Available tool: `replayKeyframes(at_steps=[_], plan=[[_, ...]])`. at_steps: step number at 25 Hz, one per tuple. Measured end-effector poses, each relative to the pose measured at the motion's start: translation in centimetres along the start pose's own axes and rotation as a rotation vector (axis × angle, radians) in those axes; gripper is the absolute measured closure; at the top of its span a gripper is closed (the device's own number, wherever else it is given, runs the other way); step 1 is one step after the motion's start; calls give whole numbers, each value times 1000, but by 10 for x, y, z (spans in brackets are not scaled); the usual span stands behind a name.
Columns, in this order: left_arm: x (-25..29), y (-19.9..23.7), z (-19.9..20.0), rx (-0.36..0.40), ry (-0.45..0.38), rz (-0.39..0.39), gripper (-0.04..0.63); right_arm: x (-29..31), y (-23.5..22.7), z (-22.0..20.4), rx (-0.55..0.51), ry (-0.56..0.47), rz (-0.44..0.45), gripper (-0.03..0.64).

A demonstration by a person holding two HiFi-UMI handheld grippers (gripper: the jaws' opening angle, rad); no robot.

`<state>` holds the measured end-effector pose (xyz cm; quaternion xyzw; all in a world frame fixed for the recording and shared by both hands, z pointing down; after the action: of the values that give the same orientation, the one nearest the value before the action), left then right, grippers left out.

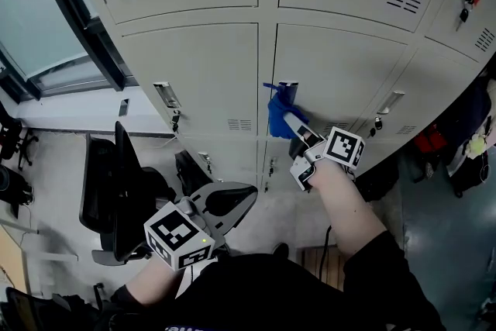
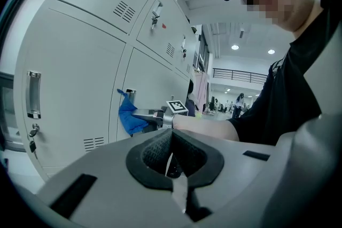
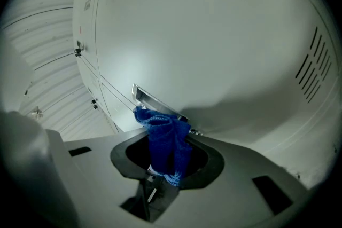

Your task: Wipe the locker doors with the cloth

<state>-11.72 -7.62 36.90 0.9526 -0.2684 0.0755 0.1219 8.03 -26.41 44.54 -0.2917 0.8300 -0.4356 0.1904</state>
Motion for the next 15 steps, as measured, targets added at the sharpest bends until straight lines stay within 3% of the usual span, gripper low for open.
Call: replayKeyframes(at_steps=[9,12,15], plan=[[-5,1,-1,4,14,16,588,-4,1,-40,62,36,98,514],[-8,1,1,4,18,32,588,-6,-20,-53,106,48,18,514],[-10,3,1,1,23,41,588,-6,-42,-56,78,60,-45,514]])
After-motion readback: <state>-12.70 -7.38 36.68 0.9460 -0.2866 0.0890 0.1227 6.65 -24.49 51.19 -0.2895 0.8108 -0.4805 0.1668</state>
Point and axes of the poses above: the fingertips, and each gripper's own axes: x forward along the fingers, y to its left, z out of its top, the point moved 8 cm from there along -x, backward along the fingers
